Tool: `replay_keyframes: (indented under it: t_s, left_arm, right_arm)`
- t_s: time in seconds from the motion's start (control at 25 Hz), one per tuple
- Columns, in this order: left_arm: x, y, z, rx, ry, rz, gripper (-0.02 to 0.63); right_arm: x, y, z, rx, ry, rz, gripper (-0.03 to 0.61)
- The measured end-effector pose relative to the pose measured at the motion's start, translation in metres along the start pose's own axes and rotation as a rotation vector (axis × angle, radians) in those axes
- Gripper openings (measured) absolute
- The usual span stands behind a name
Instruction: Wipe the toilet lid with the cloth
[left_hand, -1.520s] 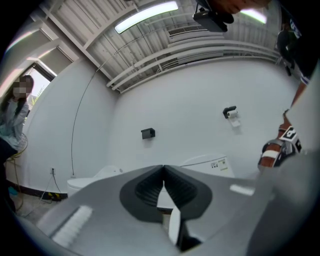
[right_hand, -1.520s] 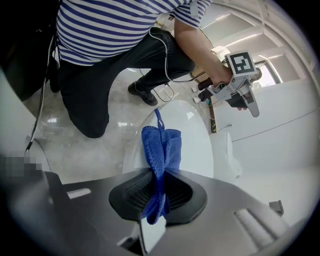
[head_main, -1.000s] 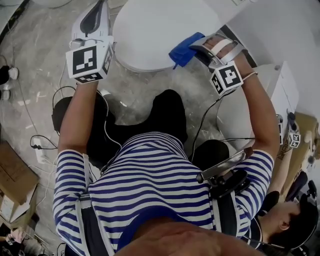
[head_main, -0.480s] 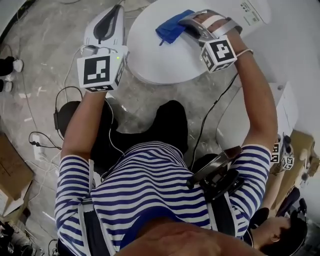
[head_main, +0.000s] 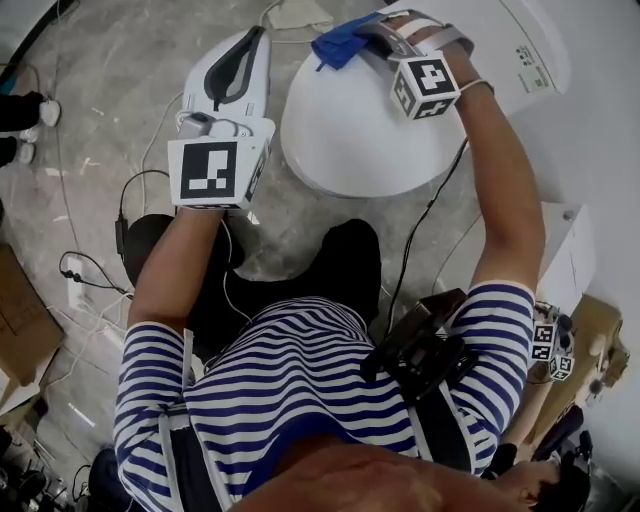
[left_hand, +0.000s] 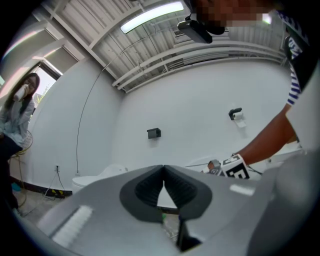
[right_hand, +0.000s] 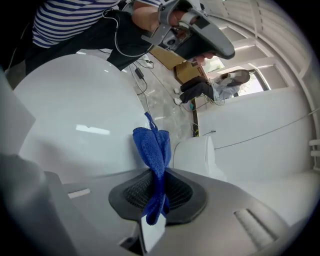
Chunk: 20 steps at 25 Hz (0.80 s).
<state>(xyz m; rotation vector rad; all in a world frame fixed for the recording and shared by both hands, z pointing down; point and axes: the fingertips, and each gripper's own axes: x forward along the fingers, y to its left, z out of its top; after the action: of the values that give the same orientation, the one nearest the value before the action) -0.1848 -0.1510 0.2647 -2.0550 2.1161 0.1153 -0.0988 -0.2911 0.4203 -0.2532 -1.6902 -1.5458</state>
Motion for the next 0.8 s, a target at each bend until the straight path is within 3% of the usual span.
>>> replay_keyframes:
  t_s: [0.4, 0.8]
  left_arm:
    - [0.003, 0.010, -0.006, -0.019, 0.013, 0.000, 0.003]
    - [0.011, 0.003, -0.010, -0.021, 0.020, -0.012, 0.003]
  right_arm:
    - [0.034, -0.004, -0.002, -0.016, -0.007, 0.053, 0.049]
    - [0.021, 0.014, -0.004, -0.017, -0.003, 0.080, 0.049]
